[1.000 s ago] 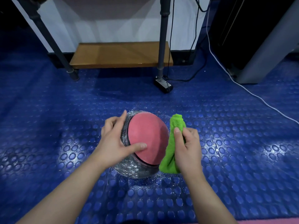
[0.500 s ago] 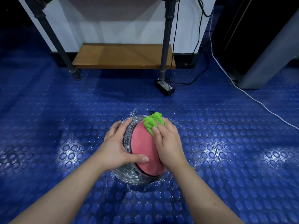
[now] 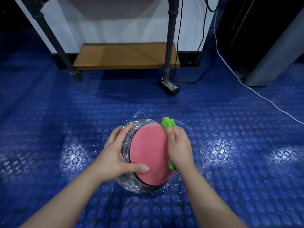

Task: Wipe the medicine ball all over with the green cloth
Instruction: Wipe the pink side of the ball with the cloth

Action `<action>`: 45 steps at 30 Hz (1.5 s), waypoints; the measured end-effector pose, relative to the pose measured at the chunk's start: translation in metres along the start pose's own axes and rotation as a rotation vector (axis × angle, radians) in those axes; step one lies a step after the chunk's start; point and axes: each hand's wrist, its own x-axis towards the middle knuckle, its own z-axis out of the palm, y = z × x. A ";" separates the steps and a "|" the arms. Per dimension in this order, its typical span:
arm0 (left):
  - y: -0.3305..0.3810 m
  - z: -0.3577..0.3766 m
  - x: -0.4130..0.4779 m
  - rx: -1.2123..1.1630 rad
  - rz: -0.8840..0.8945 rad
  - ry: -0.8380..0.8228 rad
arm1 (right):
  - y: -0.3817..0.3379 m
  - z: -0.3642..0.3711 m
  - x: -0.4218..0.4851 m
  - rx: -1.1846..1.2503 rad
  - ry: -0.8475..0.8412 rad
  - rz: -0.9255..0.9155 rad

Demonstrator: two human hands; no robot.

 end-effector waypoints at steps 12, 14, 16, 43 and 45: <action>-0.001 -0.003 0.008 -0.025 0.020 0.002 | -0.048 0.009 0.027 -0.262 -0.234 -0.332; -0.003 -0.005 0.006 -0.042 0.024 0.003 | -0.051 0.007 0.033 -0.218 -0.232 -0.264; -0.005 -0.006 0.004 -0.043 0.026 0.012 | -0.054 0.005 0.033 -0.207 -0.229 -0.242; -0.022 -0.012 0.010 -0.488 -0.128 0.000 | 0.035 -0.010 0.024 0.645 -0.280 0.455; -0.026 -0.009 0.012 -0.669 -0.139 0.031 | 0.032 -0.002 0.018 0.707 -0.264 0.469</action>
